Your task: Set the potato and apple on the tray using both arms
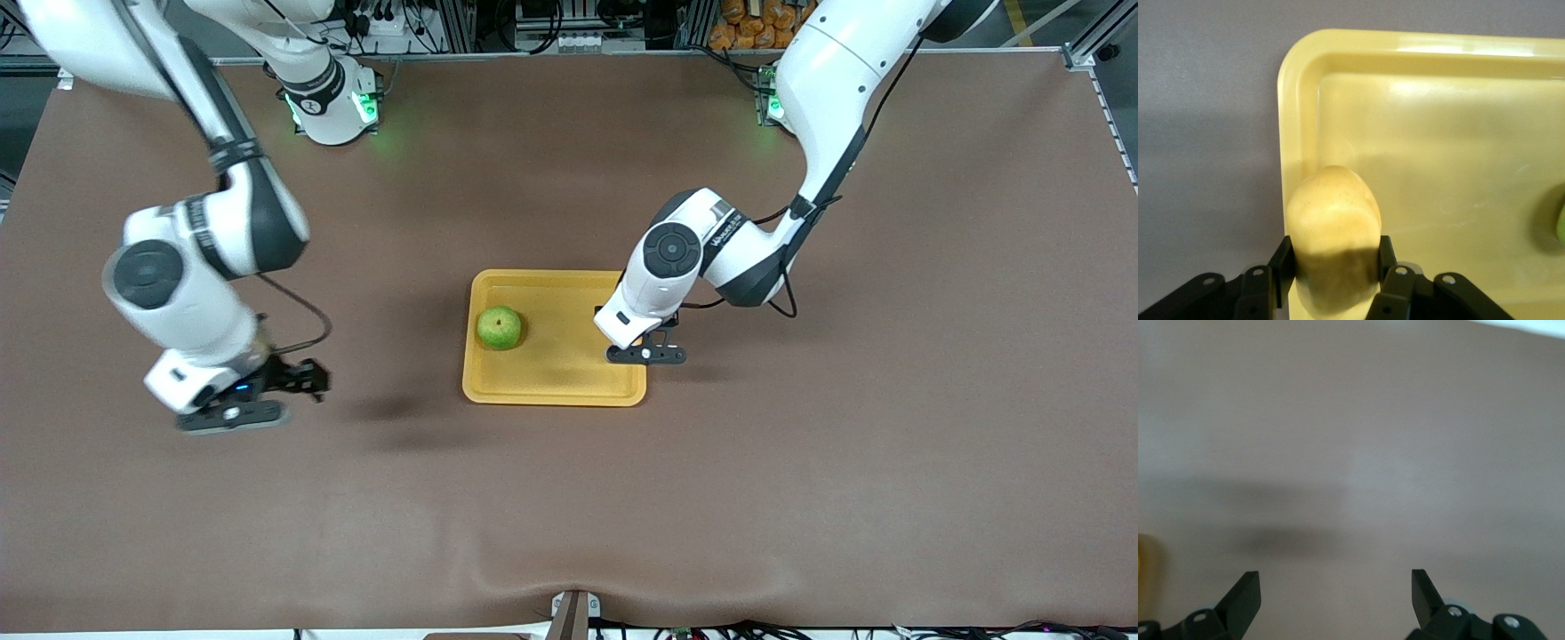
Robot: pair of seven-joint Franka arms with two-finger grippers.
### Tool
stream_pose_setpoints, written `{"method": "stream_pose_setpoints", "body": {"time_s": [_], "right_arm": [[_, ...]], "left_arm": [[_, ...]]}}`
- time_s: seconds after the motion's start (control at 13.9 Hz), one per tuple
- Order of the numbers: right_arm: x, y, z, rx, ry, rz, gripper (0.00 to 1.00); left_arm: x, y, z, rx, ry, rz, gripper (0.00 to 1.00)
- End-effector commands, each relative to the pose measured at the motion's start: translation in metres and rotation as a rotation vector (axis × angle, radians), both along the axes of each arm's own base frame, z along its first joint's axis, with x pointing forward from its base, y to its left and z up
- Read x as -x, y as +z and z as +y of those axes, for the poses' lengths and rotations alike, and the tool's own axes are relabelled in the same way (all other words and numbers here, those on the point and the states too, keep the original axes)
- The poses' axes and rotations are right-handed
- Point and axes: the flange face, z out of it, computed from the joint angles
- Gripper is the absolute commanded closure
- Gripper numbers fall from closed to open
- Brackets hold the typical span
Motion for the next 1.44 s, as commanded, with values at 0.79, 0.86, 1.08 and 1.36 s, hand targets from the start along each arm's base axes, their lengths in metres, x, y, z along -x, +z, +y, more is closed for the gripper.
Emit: {"method": "stream_pose_setpoints", "body": {"time_s": [0.79, 0.86, 1.08, 1.36], "right_arm": [[0.158, 0.091, -0.077, -0.137, 0.205, 0.146, 0.0], [0.152, 0.112, -0.075, -0.14, 0.214, 0.137, 0.0], [0.133, 0.143, -0.074, -0.142, 0.229, 0.093, 0.0], [0.1, 0.168, -0.07, -0.157, 0.258, 0.077, 0.0]], "left_arm": [[0.0, -0.031, -0.018, -0.043, -0.027, -0.01, 0.0], [0.0, -0.03, -0.018, -0.042, -0.027, -0.012, 0.0], [-0.009, -0.015, -0.02, -0.027, -0.02, -0.035, 0.0], [-0.026, 0.016, -0.003, -0.022, 0.006, -0.069, 0.0]]}}
